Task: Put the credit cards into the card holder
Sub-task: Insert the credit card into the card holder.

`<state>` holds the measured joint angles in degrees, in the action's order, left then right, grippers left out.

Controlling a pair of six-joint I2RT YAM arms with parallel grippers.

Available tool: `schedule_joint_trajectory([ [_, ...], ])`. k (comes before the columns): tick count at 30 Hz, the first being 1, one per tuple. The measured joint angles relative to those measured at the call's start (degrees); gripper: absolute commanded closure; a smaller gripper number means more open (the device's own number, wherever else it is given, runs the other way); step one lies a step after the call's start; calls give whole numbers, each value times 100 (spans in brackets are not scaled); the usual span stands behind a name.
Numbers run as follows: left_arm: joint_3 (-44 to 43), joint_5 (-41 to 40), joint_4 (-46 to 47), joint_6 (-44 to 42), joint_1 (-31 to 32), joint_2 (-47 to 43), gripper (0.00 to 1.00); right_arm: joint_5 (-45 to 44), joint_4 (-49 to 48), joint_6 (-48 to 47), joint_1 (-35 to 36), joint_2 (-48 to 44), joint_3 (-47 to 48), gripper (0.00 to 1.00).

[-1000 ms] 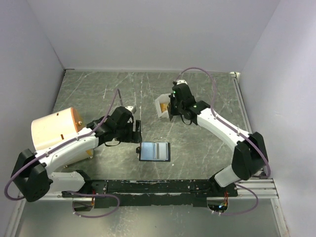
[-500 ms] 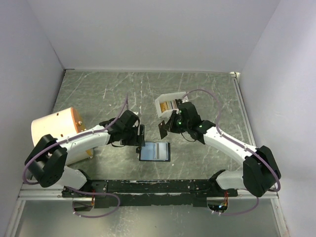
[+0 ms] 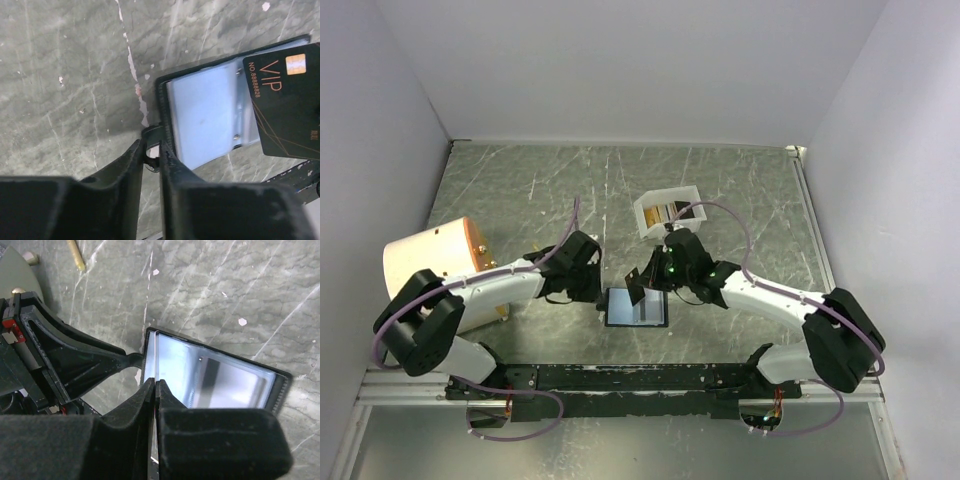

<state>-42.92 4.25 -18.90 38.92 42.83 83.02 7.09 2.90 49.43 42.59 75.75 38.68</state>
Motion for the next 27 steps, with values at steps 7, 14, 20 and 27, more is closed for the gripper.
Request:
schedule_joint_trajectory([
  [7,258,0,57,164,0,-155,93,4,-284,118,61,39,-352,93],
  [14,531,-7,114,404,0,-463,93,0,-367,107,66,136,-570,93],
  [20,614,-20,120,509,0,-514,93,-2,-466,90,66,136,-671,91],
  [27,713,-59,116,560,0,-612,93,-50,-479,2,68,133,-730,100],
])
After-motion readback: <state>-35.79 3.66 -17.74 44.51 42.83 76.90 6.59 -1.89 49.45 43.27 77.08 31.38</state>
